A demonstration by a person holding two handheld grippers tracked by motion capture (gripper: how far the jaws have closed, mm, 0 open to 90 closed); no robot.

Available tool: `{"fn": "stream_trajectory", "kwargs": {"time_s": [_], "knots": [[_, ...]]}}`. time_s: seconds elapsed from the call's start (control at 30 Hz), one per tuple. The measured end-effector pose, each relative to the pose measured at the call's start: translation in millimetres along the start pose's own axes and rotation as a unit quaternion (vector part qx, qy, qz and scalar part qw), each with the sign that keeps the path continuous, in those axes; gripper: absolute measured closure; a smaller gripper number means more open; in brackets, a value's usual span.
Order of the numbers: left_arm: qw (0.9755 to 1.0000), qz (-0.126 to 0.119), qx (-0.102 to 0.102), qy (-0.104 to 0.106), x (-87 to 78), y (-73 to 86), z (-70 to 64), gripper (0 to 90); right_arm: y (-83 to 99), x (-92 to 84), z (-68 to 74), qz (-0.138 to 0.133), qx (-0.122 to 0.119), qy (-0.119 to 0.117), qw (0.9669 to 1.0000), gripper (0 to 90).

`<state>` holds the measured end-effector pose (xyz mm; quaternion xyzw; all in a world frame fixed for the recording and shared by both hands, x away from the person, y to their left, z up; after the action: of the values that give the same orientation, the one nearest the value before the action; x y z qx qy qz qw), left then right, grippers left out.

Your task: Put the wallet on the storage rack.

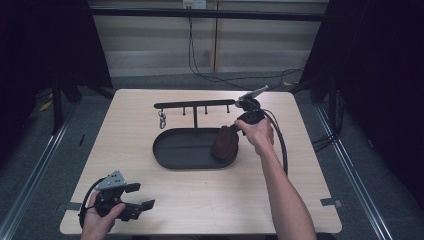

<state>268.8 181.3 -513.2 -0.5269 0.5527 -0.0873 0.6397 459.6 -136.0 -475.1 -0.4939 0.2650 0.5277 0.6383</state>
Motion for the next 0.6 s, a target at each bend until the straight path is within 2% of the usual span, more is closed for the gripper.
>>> {"fn": "stream_trajectory", "kwargs": {"time_s": [0.23, 0.33, 0.43, 0.6], "knots": [[1.0000, -0.003, 0.002, 0.005, 0.4, -0.8, -1.2, 16.6, 1.7, 14.1, -4.6, -0.015, 0.017, -0.028, 0.9994, 82.6], [1.0000, -0.004, 0.006, 0.005, 0.0, -1.3, -1.7, 16.6, 3.7, 20.6, -6.2, -0.014, 0.013, -0.025, 0.9995, 82.5], [1.0000, -0.004, 0.004, 0.005, -0.2, -1.0, -0.9, 16.6, 6.6, 30.8, -6.8, -0.013, 0.015, -0.034, 0.9992, 82.3], [1.0000, -0.003, 0.002, 0.006, 0.3, -0.9, -1.2, 16.6, 7.2, 33.3, -7.4, -0.018, 0.010, -0.036, 0.9991, 82.8]]}}
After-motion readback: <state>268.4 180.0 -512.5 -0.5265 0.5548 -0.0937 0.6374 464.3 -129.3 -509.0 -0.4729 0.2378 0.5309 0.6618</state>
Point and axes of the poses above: each handheld gripper's, and its own axes: x roughly forward along the jaws, y roughly out of its underside, z roughly to its left, the point moved 9 cm from there along x, roughly forward along the jaws, and after that the axes turned 6 degrees about x, right-handed, at the moved point
